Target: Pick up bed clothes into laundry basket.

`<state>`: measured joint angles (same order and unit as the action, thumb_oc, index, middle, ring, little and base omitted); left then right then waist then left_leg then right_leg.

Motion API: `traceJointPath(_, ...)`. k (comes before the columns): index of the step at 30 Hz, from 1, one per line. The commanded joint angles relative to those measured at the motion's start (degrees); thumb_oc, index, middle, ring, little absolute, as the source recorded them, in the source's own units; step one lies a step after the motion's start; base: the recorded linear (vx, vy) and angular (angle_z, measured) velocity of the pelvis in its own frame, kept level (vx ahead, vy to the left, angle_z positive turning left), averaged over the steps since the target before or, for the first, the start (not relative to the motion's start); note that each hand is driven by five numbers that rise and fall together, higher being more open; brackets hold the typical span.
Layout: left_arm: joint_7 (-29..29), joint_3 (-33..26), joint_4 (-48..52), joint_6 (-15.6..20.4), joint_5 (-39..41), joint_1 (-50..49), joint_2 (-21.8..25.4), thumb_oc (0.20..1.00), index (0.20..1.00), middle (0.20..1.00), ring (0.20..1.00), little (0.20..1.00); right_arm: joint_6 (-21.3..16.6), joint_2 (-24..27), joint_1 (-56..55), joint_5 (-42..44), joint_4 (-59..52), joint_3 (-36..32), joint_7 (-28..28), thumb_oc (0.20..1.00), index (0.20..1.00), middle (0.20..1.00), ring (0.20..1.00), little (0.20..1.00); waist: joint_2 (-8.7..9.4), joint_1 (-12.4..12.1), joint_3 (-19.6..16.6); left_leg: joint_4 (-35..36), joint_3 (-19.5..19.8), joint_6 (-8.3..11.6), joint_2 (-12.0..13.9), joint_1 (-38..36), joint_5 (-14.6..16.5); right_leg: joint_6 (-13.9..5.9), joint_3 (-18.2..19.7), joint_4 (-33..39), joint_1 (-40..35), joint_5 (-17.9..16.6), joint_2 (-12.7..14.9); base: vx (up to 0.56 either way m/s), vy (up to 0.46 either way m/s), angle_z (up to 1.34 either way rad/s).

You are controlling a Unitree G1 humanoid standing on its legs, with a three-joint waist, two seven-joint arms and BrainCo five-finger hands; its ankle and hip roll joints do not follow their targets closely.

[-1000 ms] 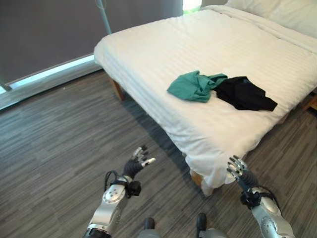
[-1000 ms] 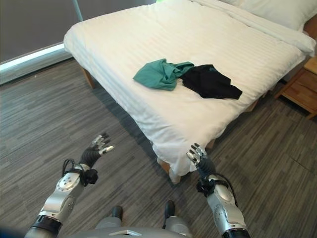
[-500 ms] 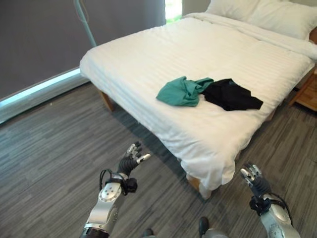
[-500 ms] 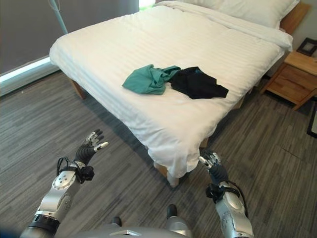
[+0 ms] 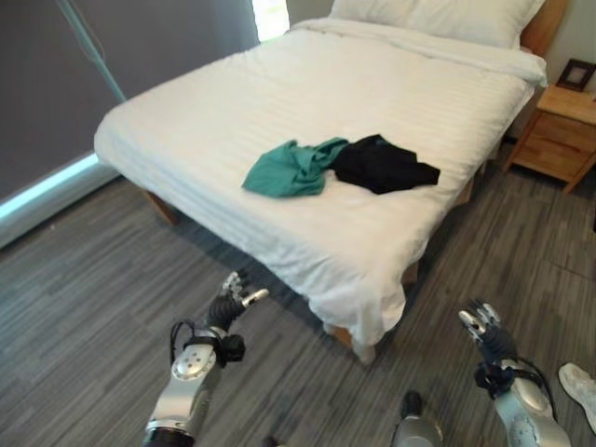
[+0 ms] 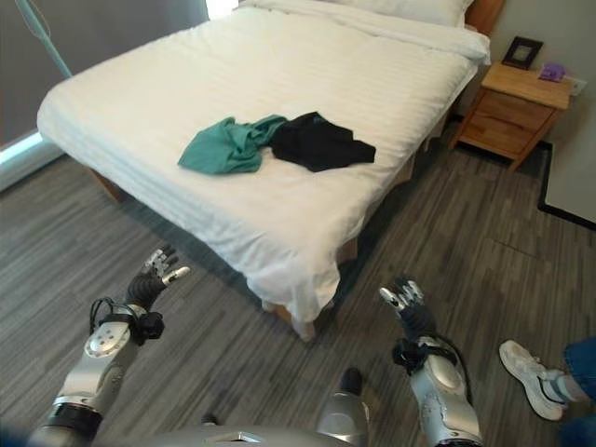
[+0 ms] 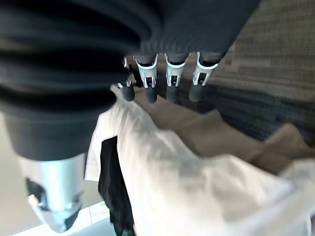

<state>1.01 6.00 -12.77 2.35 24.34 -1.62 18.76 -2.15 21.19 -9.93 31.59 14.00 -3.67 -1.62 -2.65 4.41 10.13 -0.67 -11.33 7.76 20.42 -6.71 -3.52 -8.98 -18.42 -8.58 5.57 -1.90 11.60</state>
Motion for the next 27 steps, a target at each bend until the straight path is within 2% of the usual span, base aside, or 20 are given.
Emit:
traceJointPath(1,1.4,0.1,4.2,1.9,2.2,3.8,4.6,1.0,1.0,1.0,1.0,1.0,-5.1,-0.1,5.2,4.1,-6.3,0.4,0.1,1.0,1.0,1.0,1.0,1.0,5.04,-1.1,2.1,-26.5,1.5,-0.19,2.1,2.9,-7.9,4.28,0.8,4.5,-4.2,0.8,-0.8,0.19,-0.548,-0.01)
traceJointPath(2,2.1,0.6,4.6,1.4,2.3,4.0,5.0,1.0,1.0,1.0,1.0,1.0,-4.8,1.5,5.3,2.8,-6.1,0.3,0.2,1.0,1.0,1.0,1.0,1.0,6.24,-1.8,3.4,-31.7,1.4,-0.91,2.5,5.5,-8.0,5.95,0.7,4.9,-5.9,2.0,-1.6,0.17,-0.472,-0.07)
traceJointPath(3,2.2,1.0,4.8,1.1,2.4,4.2,5.0,1.0,1.0,1.0,1.0,1.0,-4.4,2.5,5.7,1.8,-5.6,0.7,0.4,1.0,1.0,1.0,1.0,1.0,6.81,-2.7,4.2,-34.2,3.1,-1.21,0.7,7.7,-6.3,6.43,0.6,5.5,-7.1,2.8,-2.0,0.14,-0.349,0.1)
traceJointPath(5,2.0,1.9,4.8,1.0,2.4,5.3,4.8,1.0,1.0,1.0,1.0,1.0,-3.1,4.4,6.8,0.2,-5.0,0.7,0.7,1.0,1.0,1.0,1.0,1.0,7.35,-3.8,4.7,-33.3,4.2,-1.22,-3.4,12.2,-2.9,5.72,1.0,6.7,-9.3,3.2,-2.0,0.2,-0.208,0.11)
traceJointPath(8,2.5,3.5,3.7,1.0,2.6,6.6,4.6,1.0,1.0,1.0,1.0,1.0,-1.9,5.9,6.5,-0.8,-5.7,-0.6,-0.4,1.0,1.0,1.0,1.0,1.0,7.37,-4.9,4.1,-23.4,0.7,-1.65,-8.3,15.7,0.3,4.74,0.4,8.4,-12.1,3.8,-2.4,0.27,-0.094,0.17)
traceJointPath(9,2.5,4.0,3.5,1.1,1.9,6.8,4.8,1.0,1.0,1.0,1.0,1.0,-1.9,6.3,6.2,-2.1,-5.9,-0.7,-0.6,1.0,1.0,1.0,1.0,1.0,7.04,-5.6,3.7,-17.4,0.3,-2.47,-11.0,16.1,0.7,4.37,0.5,8.4,-12.3,4.2,-2.8,0.27,-0.002,0.42)
traceJointPath(10,2.7,4.2,3.6,1.3,1.2,6.6,4.8,1.0,1.0,1.0,1.0,1.0,-1.7,6.8,5.9,-3.2,-5.9,-1.1,-1.0,1.0,1.0,1.0,1.0,1.0,6.76,-6.2,3.0,-12.6,0.3,-3.01,-12.9,15.7,-0.3,3.83,0.6,8.5,-12.8,4.5,-3.2,0.26,0.035,0.38)
traceJointPath(11,2.8,4.3,3.7,1.4,0.8,6.4,5.0,1.0,1.0,1.0,1.0,1.0,-1.6,7.1,6.2,-4.0,-6.1,-1.1,-1.4,1.0,1.0,1.0,1.0,1.0,6.36,-6.5,2.7,-9.6,0.9,-3.23,-13.4,13.6,0.0,3.55,0.7,7.8,-12.9,5.0,-3.5,0.24,0.033,0.15)
traceJointPath(12,2.9,4.4,3.6,1.4,0.3,6.4,5.1,1.0,1.0,1.0,1.0,1.0,-1.3,7.3,6.6,-4.8,-6.0,-1.3,-1.1,1.0,1.0,1.0,1.0,1.0,6.35,-6.4,2.5,-9.4,1.1,-2.93,-13.5,13.8,-0.8,3.54,0.3,8.1,-13.6,5.1,-3.2,0.25,0.05,-0.07)
traceJointPath(13,3.3,4.4,4.1,1.4,0.2,6.4,5.6,1.0,1.0,1.0,1.0,1.0,-1.1,7.3,7.6,-5.0,-6.0,-1.0,-1.2,1.0,1.0,1.0,1.0,1.0,6.12,-6.5,2.0,-6.9,2.4,-3.01,-14.4,11.9,0.3,3.19,0.6,8.6,-14.0,5.2,-3.4,0.2,0.056,-0.07)
traceJointPath(16,3.7,4.4,4.3,1.4,-0.4,6.2,5.7,1.0,1.0,1.0,1.0,1.0,-1.4,7.0,8.3,-4.9,-6.6,-1.2,-1.6,1.0,1.0,1.0,1.0,1.0,5.9,-6.1,1.1,-4.0,1.2,-3.44,-14.9,10.3,0.0,2.8,0.0,9.7,-14.5,4.6,-3.2,0.14,0.089,0.11)
traceJointPath(19,4.7,4.7,5.4,1.2,-1.3,4.3,6.5,1.0,1.0,1.0,1.0,1.0,-1.1,8.9,11.3,-7.7,-6.0,0.0,-2.8,1.0,1.0,1.0,1.0,1.0,5.98,-6.8,0.0,-0.2,1.5,-4.93,-16.2,7.1,0.9,1.87,0.6,9.6,-14.2,4.5,-2.6,0.13,0.121,-0.05)
traceJointPath(21,5.1,4.9,6.2,0.8,-0.6,3.2,6.5,1.0,1.0,1.0,1.0,1.0,-0.4,11.0,13.5,-10.3,-5.1,0.6,-2.9,1.0,1.0,1.0,1.0,1.0,6.17,-7.5,0.2,0.2,1.5,-6.2,-16.7,5.7,2.1,1.17,0.9,4.4,-12.7,4.6,-1.5,0.05,0.122,0.03)
traceJointPath(22,5.4,5.1,6.3,0.5,-0.5,2.7,6.7,1.0,1.0,1.0,1.0,1.0,0.1,13.2,15.2,-12.4,-4.3,1.3,-3.7,1.0,1.0,1.0,1.0,1.0,6.25,-7.9,0.8,0.1,1.6,-7.31,-17.0,5.0,2.9,0.32,2.0,-2.3,-9.7,4.1,-0.1,0.01,0.13,-0.04)
traceJointPath(23,5.9,5.5,6.8,0.3,-0.5,2.6,7.1,1.0,1.0,1.0,1.0,1.0,1.0,15.3,17.0,-15.0,-3.9,1.9,-3.8,1.0,1.0,1.0,1.0,1.0,6.45,-7.8,1.7,0.1,1.8,-8.1,-17.5,4.3,3.3,-0.95,3.5,-7.1,-7.1,1.4,0.8,0.0,0.118,-0.07)
traceJointPath(24,6.2,6.2,7.1,0.3,-0.1,2.8,7.5,1.0,1.0,1.0,1.0,1.0,1.3,17.7,18.6,-17.1,-3.6,2.0,-3.7,1.0,1.0,1.0,1.0,1.0,6.49,-7.3,3.1,-0.2,2.3,-8.65,-17.7,3.6,3.7,-2.28,5.4,-11.6,-5.2,-0.6,1.2,-0.01,0.067,-0.01)
traceJointPath(25,6.4,6.9,6.9,0.4,0.1,3.3,7.6,1.0,1.0,1.0,1.0,1.0,1.3,20.1,20.1,-18.5,-2.6,2.3,-3.7,1.0,1.0,1.0,1.0,1.0,6.26,-6.7,3.7,-0.1,3.4,-8.88,-17.6,3.8,3.5,-2.55,8.8,-14.2,-2.8,-1.0,0.0,0.0,0.021,0.13)
traceJointPath(26,6.8,8.0,6.7,0.6,0.3,3.9,7.7,1.0,1.0,1.0,1.0,1.0,1.2,22.9,21.9,-20.0,-0.4,2.8,-3.3,1.0,1.0,1.0,1.0,1.0,6.02,-6.0,4.1,0.6,4.7,-8.94,-17.6,3.4,3.6,-2.16,11.9,-13.9,-1.2,-0.1,-1.5,0.06,-0.021,0.29)
traceJointPath(27,7.3,8.8,6.5,0.7,0.4,4.3,8.2,1.0,1.0,1.0,1.0,1.0,1.6,25.8,24.5,-21.2,2.0,3.9,-4.0,1.0,1.0,1.0,1.0,1.0,5.8,-5.8,3.6,1.7,5.5,-8.56,-17.7,2.9,3.6,-1.41,13.4,-10.5,-0.9,1.4,-2.2,0.15,-0.071,0.61)
